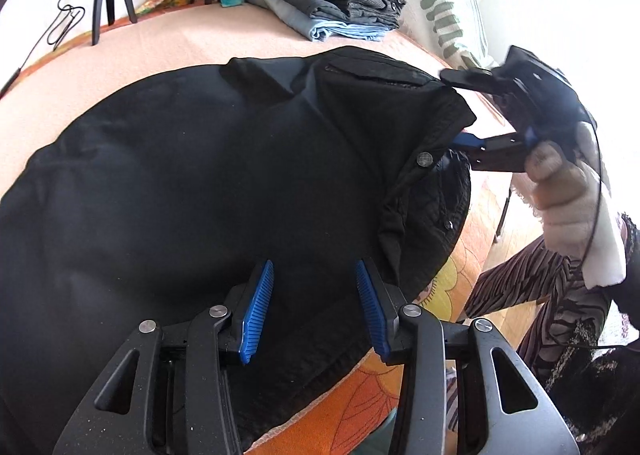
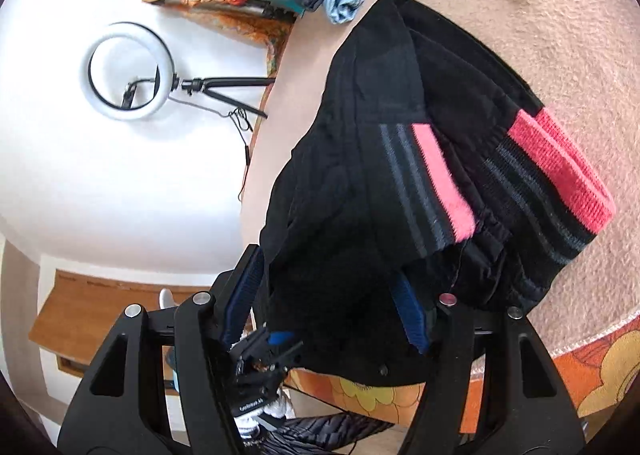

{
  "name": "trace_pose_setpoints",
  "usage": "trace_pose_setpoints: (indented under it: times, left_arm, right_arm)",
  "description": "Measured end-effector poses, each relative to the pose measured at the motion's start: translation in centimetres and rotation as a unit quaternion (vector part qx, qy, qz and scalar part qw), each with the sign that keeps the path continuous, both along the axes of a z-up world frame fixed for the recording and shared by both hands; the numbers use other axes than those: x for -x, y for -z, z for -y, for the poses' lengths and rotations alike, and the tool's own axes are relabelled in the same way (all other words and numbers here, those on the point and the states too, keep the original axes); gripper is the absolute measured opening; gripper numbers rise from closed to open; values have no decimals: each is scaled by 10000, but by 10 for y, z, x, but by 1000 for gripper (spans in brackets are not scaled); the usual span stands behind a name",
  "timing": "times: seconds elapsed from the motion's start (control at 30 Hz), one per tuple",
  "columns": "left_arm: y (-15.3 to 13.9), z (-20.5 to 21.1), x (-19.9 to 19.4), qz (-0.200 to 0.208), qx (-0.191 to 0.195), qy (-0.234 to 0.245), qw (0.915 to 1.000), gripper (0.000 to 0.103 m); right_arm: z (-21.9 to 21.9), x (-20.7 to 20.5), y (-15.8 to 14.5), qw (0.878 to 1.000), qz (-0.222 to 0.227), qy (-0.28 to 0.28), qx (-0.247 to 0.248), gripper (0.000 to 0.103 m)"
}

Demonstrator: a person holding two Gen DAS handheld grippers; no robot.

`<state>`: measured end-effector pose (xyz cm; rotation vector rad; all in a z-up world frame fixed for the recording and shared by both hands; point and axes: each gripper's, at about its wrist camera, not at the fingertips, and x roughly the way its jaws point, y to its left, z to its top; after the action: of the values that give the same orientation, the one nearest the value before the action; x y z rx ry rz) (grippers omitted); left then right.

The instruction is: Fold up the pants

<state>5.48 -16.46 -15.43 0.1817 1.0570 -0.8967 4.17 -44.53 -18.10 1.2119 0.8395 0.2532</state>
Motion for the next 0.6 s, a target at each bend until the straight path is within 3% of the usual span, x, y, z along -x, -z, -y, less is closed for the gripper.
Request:
trace_pose_setpoints:
  times: [0.13, 0.27, 0.4, 0.5, 0.6]
  left_arm:
    - [0, -4, 2, -89, 117, 42, 9999, 42]
    - [0, -2, 4, -194, 223, 148, 9995, 42]
    - [1, 4, 9, -89, 122, 309, 9994, 42]
    - [1, 5, 9, -122, 155, 347, 9992, 42]
    - [1, 5, 12, -108, 154, 411, 9990, 42]
  right_arm:
    - [-1, -7, 0, 10000, 39, 64, 64, 64]
    - [0, -7, -7, 9991, 120, 98, 405, 42]
    - [-3, -1, -33, 9894, 242, -40, 1434, 25]
    - [-14, 9, -62, 9704, 530, -404, 2321, 19]
    - [-11, 15, -61, 9595, 471, -549, 2723, 18]
